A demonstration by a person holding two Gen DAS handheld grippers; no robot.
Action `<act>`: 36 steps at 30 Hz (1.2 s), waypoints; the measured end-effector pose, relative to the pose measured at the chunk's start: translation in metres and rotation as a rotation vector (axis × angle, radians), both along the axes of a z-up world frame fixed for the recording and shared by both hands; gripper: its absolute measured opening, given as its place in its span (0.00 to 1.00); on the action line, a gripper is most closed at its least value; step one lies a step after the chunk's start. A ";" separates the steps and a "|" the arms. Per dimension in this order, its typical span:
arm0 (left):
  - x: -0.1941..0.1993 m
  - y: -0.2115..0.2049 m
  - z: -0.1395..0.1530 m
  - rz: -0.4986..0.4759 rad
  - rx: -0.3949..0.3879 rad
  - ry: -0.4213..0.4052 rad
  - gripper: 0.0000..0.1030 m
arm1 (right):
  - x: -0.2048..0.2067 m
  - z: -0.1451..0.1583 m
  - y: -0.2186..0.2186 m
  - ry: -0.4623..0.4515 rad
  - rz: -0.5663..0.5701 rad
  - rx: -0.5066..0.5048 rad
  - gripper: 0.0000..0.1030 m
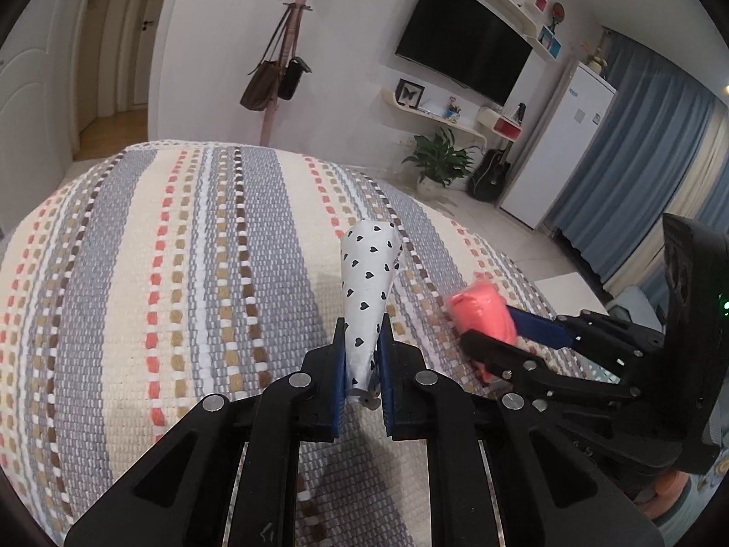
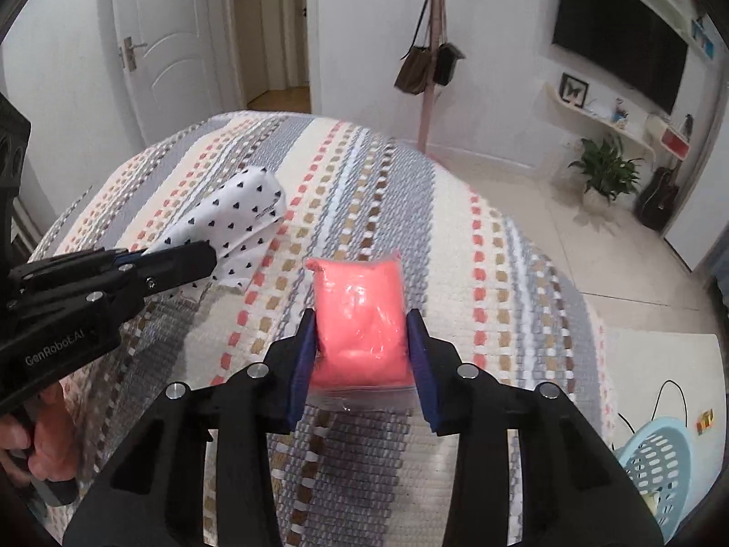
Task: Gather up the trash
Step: 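Grasp the heart-print paper with the left tool while the right tool grasps the pink packet, then carry paper and pink packet over the blue basket and open both tools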
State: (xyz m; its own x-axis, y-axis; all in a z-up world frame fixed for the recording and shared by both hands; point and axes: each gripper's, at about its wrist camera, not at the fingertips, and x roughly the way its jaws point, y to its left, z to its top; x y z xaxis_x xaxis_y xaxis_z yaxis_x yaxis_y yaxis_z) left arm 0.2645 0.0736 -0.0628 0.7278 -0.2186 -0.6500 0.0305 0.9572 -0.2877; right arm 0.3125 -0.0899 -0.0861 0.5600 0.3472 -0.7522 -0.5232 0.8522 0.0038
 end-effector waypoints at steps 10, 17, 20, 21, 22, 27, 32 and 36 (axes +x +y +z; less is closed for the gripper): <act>-0.020 -0.041 0.041 -0.095 0.036 -0.091 0.10 | -0.030 0.030 -0.079 -0.125 -0.178 0.074 0.35; -0.028 -0.101 0.078 -0.202 0.023 -0.176 0.10 | -0.069 0.060 -0.149 -0.220 -0.303 0.103 0.35; -0.032 -0.133 0.083 -0.253 0.027 -0.190 0.10 | -0.079 0.065 -0.181 -0.235 -0.372 0.101 0.35; -0.033 -0.141 0.083 -0.267 0.030 -0.191 0.10 | -0.080 0.068 -0.191 -0.235 -0.391 0.105 0.35; -0.033 -0.151 0.083 -0.285 0.034 -0.192 0.10 | -0.083 0.068 -0.201 -0.236 -0.410 0.111 0.35; -0.035 -0.208 0.076 -0.374 0.043 -0.182 0.10 | -0.095 0.066 -0.245 -0.230 -0.503 0.113 0.35; -0.034 -0.254 0.063 -0.441 0.053 -0.158 0.10 | -0.103 0.056 -0.288 -0.199 -0.599 0.119 0.35; -0.030 -0.286 0.051 -0.491 0.053 -0.125 0.10 | -0.109 0.047 -0.319 -0.166 -0.670 0.136 0.35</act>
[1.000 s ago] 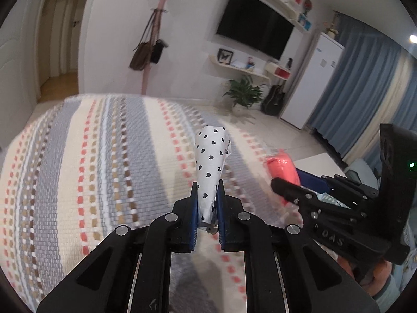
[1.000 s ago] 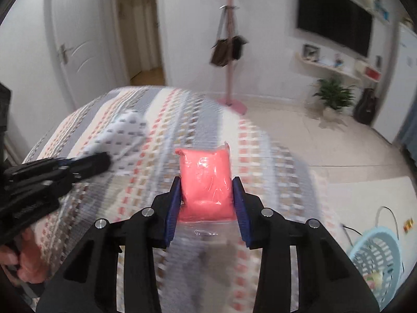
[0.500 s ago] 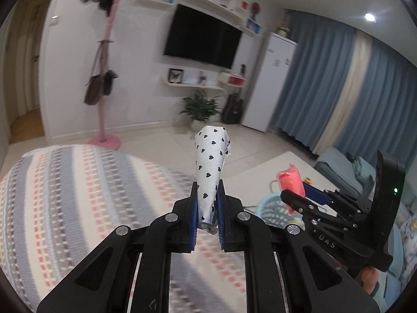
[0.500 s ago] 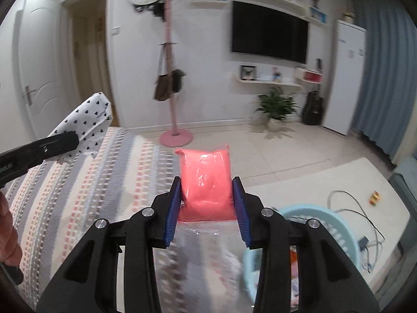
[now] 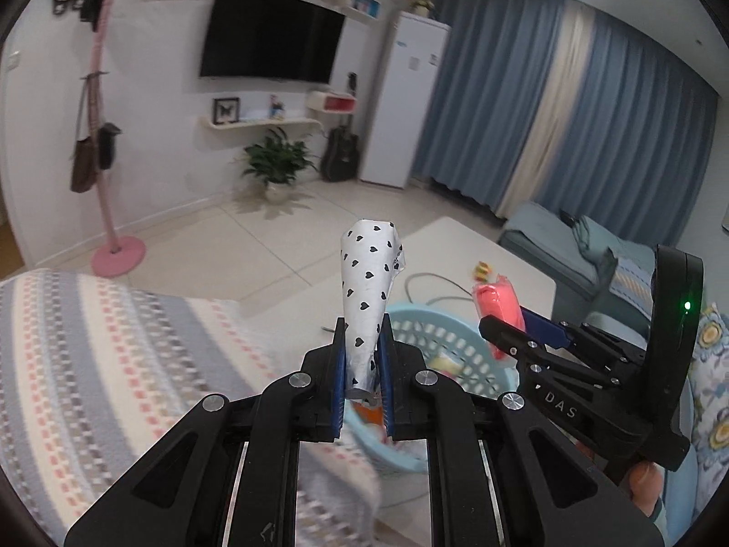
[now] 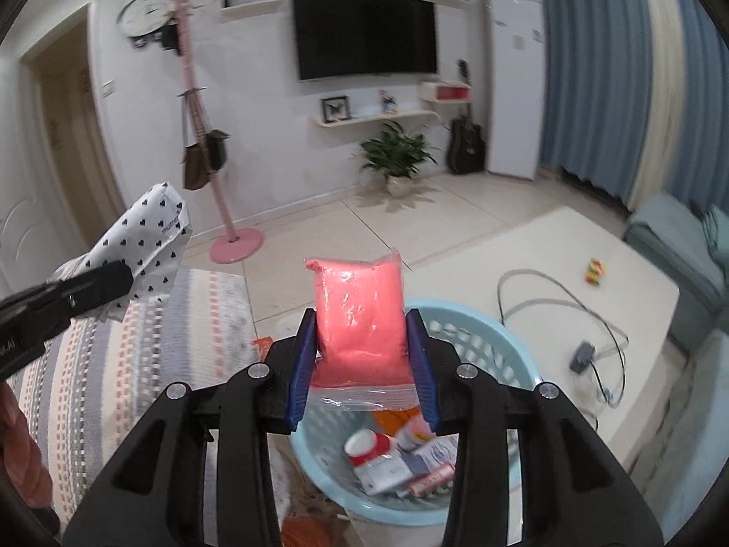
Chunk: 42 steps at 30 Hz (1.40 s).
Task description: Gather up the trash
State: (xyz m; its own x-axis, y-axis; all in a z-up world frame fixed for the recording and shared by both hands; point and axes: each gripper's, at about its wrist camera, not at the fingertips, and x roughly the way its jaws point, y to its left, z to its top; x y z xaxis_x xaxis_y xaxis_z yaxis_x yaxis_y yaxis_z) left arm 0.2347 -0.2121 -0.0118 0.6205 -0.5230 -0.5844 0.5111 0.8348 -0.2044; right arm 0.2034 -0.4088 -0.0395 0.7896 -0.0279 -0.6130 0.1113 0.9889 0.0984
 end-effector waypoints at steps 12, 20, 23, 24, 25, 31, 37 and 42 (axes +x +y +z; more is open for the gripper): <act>0.009 -0.060 -0.042 -0.104 0.028 0.112 0.11 | -0.015 -0.041 -0.074 0.095 -0.125 0.078 0.35; 0.006 -0.072 -0.054 -0.105 0.059 0.134 0.42 | -0.018 -0.060 -0.091 0.147 -0.194 0.073 0.61; 0.004 -0.067 -0.052 -0.097 0.047 0.133 0.46 | -0.022 -0.058 -0.092 0.128 -0.193 0.072 0.63; 0.003 -0.067 -0.051 -0.092 0.046 0.133 0.51 | -0.023 -0.057 -0.092 0.124 -0.192 0.074 0.63; 0.002 -0.065 -0.050 -0.084 0.043 0.132 0.54 | -0.024 -0.056 -0.092 0.123 -0.195 0.072 0.63; -0.009 -0.038 -0.031 -0.042 0.002 0.096 0.69 | -0.031 -0.043 -0.087 0.104 -0.188 0.090 0.63; -0.032 -0.012 -0.004 0.004 -0.025 0.032 0.74 | -0.041 -0.020 -0.062 0.065 -0.140 0.077 0.63; -0.062 0.021 0.022 0.101 -0.025 -0.017 0.75 | -0.059 0.006 -0.033 0.006 -0.096 0.072 0.68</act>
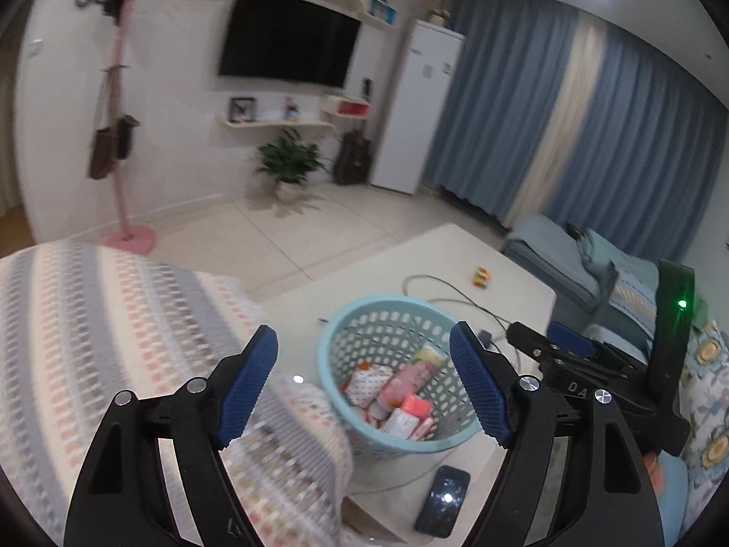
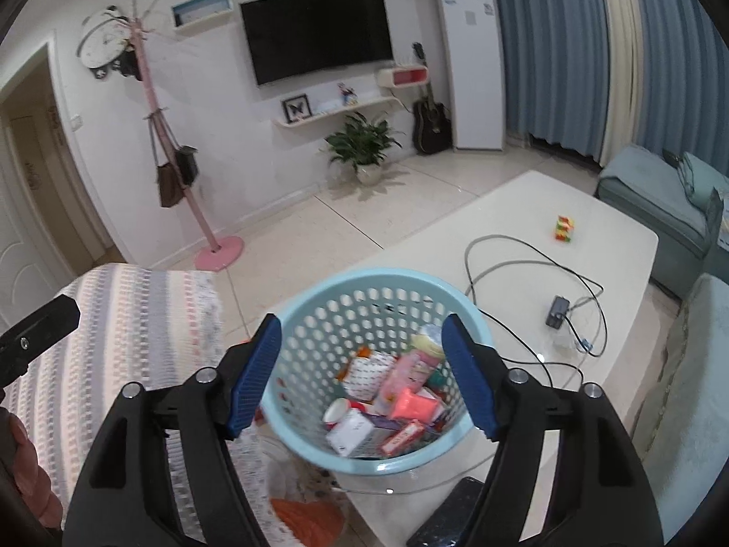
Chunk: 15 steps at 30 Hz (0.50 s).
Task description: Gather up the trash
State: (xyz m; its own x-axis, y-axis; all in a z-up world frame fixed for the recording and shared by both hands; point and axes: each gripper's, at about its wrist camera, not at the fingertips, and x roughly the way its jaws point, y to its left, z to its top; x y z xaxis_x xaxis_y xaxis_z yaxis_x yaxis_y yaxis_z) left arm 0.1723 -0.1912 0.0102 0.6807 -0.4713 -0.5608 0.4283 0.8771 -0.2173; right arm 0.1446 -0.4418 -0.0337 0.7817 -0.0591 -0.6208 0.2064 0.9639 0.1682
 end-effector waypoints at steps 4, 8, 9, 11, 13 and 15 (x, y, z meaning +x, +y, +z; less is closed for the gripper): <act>-0.025 0.020 0.017 0.077 0.019 -0.038 0.76 | -0.023 0.023 0.022 -0.072 -0.031 -0.013 0.68; -0.053 0.034 0.030 0.146 0.060 -0.098 0.78 | -0.046 0.042 0.045 -0.124 -0.032 -0.046 0.68; -0.059 0.037 0.031 0.152 0.065 -0.109 0.79 | -0.050 0.046 0.050 -0.134 -0.032 -0.052 0.68; -0.074 0.041 0.035 0.171 0.079 -0.140 0.82 | -0.059 0.053 0.057 -0.153 -0.029 -0.049 0.70; -0.087 0.046 0.040 0.194 0.091 -0.166 0.84 | -0.067 0.060 0.065 -0.171 -0.020 -0.045 0.71; -0.096 0.052 0.044 0.214 0.091 -0.182 0.86 | -0.072 0.065 0.071 -0.183 -0.015 -0.053 0.71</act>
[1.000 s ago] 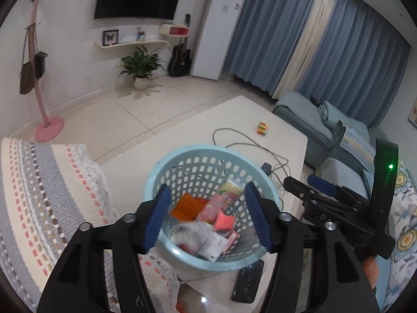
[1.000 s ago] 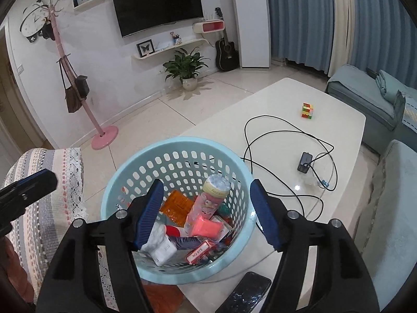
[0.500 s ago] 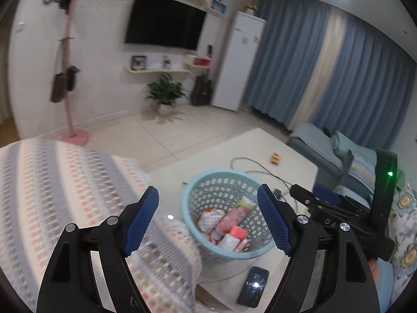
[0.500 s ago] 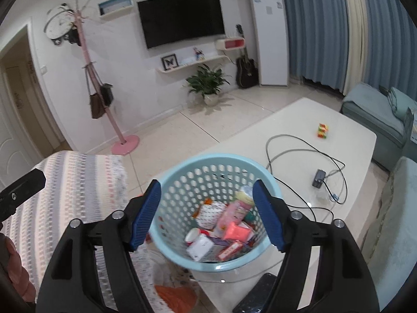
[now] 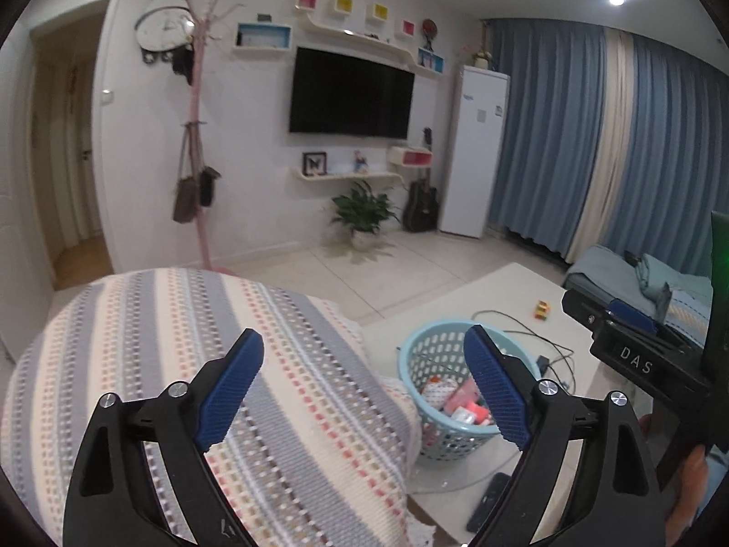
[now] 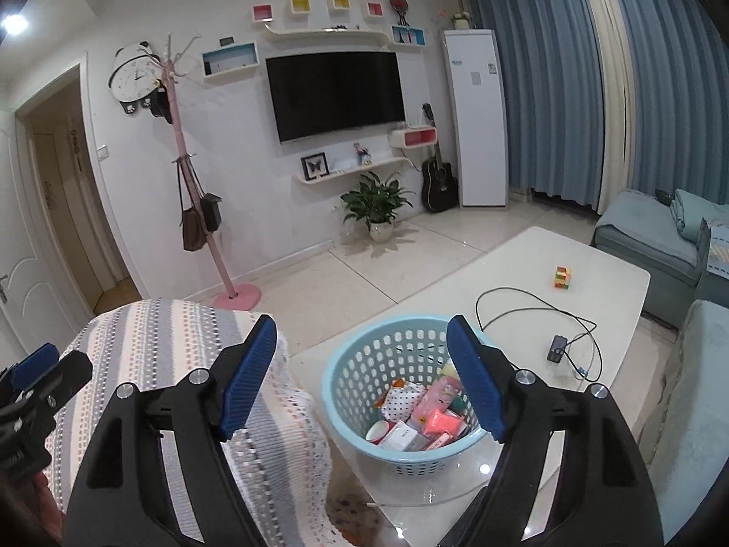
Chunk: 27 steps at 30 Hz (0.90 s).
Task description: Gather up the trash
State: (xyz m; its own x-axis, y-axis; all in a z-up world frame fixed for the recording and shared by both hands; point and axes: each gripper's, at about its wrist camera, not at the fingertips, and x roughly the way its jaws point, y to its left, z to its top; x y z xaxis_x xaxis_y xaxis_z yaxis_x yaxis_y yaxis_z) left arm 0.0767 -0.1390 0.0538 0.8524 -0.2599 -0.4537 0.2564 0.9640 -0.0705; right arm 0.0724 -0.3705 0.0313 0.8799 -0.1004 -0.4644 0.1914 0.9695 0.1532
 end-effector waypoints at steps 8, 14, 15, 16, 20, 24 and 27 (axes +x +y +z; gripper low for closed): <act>-0.028 0.013 0.006 0.043 0.004 -0.054 0.91 | -0.020 0.005 0.021 -0.017 0.009 -0.030 0.71; -0.045 0.024 0.007 0.082 0.023 -0.075 0.92 | -0.029 0.001 0.036 -0.015 0.004 -0.061 0.72; -0.047 0.025 0.007 0.085 0.022 -0.073 0.92 | -0.031 -0.001 0.038 -0.014 0.002 -0.070 0.72; -0.049 0.028 0.006 0.091 0.023 -0.072 0.92 | -0.032 -0.003 0.040 -0.013 0.001 -0.079 0.72; -0.053 0.032 -0.001 0.106 0.043 -0.060 0.92 | -0.036 -0.009 0.045 -0.012 -0.008 -0.100 0.72; -0.060 0.036 -0.010 0.125 0.045 -0.045 0.92 | -0.038 -0.015 0.050 -0.008 -0.016 -0.107 0.72; -0.063 0.038 -0.012 0.133 0.055 -0.046 0.92 | -0.036 -0.017 0.053 -0.006 -0.017 -0.113 0.72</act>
State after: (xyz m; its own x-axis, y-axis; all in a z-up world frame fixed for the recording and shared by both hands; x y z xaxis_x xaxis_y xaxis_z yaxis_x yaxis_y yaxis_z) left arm 0.0141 -0.1015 0.0418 0.8979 -0.1191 -0.4238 0.1276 0.9918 -0.0083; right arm 0.0364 -0.3178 0.0146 0.8804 -0.1667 -0.4439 0.2075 0.9772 0.0446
